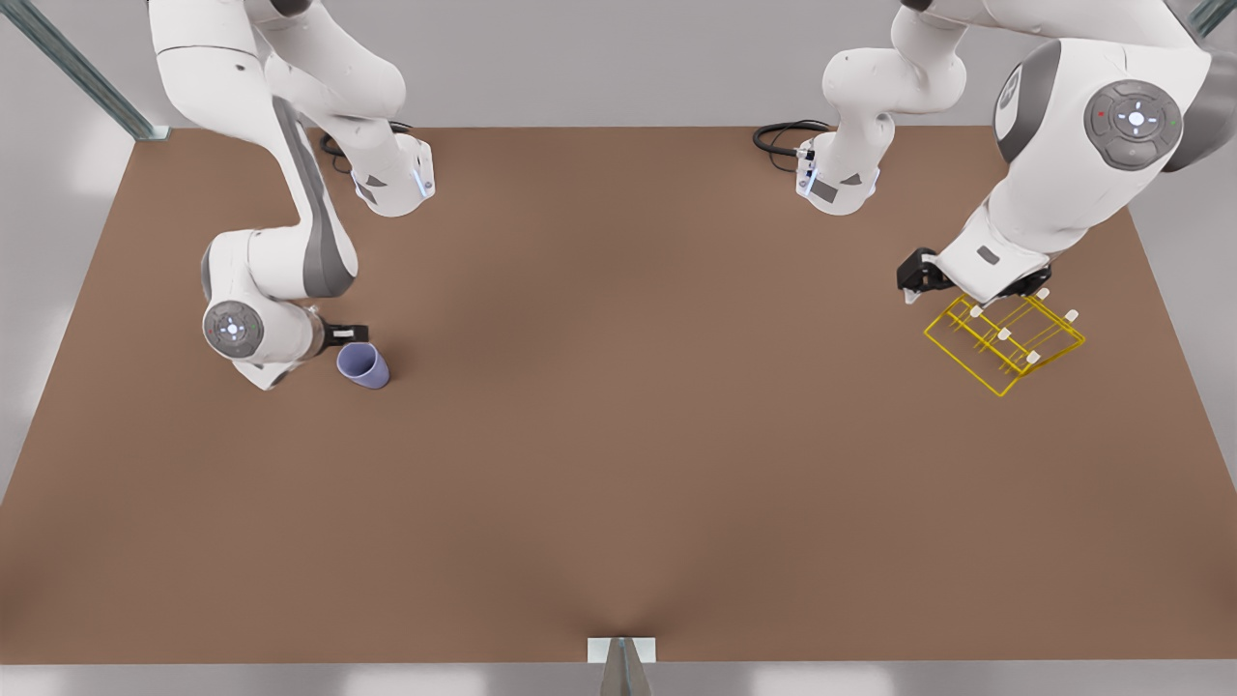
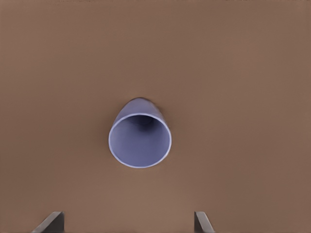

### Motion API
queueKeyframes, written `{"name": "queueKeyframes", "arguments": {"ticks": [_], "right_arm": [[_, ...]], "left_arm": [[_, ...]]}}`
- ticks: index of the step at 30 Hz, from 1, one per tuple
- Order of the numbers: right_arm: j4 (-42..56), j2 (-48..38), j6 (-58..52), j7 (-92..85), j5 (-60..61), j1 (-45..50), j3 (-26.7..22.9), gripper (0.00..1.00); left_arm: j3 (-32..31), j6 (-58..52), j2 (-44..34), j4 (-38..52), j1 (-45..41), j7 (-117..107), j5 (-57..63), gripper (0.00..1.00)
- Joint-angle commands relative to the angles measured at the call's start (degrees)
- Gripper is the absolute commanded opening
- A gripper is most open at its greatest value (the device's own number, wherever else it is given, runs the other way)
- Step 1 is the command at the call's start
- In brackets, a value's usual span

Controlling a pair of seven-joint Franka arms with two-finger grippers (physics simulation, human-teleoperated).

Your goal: Place the cup on the cup holder

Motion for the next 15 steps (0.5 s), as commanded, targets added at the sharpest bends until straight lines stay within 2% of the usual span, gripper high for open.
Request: {"name": "queueKeyframes", "arguments": {"ticks": [1, 11, 15], "right_arm": [[-2.4, -0.1, 23.8, -8.0, 2.8, 0.2, 0.2, 1.00], [-2.9, 4.8, 27.4, -11.4, 4.0, -1.0, 1.3, 1.00], [-10.0, 1.0, 26.7, -11.4, 4.2, -2.4, 2.1, 1.00]], "left_arm": [[0.0, 0.1, 0.0, 0.0, 0.0, -0.6, 0.0, 1.00], [-0.1, 0.2, 0.0, 0.0, -0.1, -0.5, 0.2, 1.00], [-0.1, 0.1, 0.0, 0.0, -0.5, -0.5, 0.3, 1.00]]}}
